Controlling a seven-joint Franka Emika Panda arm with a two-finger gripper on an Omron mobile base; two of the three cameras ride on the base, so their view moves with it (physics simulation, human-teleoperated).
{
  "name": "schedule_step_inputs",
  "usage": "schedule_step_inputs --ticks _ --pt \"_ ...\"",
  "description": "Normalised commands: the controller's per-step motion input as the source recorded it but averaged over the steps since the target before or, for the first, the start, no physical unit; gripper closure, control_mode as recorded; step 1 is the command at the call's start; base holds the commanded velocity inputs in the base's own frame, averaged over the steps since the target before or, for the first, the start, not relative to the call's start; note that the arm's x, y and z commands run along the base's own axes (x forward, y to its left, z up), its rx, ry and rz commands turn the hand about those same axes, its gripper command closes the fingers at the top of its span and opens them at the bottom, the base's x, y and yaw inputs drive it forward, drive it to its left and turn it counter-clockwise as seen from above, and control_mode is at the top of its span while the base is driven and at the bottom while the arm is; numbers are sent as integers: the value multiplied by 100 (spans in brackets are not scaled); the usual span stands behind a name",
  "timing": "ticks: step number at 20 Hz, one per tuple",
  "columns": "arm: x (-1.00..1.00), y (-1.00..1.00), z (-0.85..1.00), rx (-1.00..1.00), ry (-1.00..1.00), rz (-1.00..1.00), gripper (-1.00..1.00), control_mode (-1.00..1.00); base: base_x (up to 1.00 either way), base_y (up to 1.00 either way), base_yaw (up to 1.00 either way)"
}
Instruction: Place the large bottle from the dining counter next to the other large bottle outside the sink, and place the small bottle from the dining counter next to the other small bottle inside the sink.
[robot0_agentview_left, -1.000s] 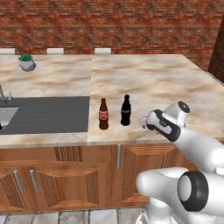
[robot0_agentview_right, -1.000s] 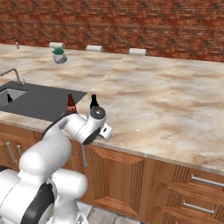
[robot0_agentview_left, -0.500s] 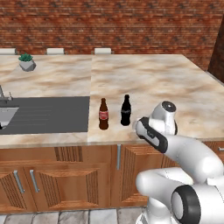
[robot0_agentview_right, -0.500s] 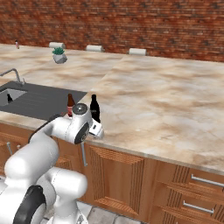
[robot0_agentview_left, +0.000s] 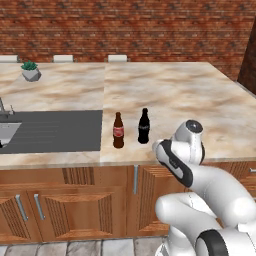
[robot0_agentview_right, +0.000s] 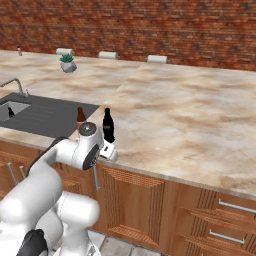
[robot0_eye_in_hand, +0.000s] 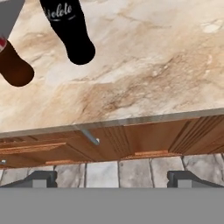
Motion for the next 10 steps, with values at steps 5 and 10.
schedule_step_inputs --ticks 5,10 --pt "0 -1 0 0 0 1 -100 100 0 0 0" --pt "0 0 0 0 0 0 -100 100 -3 0 0"
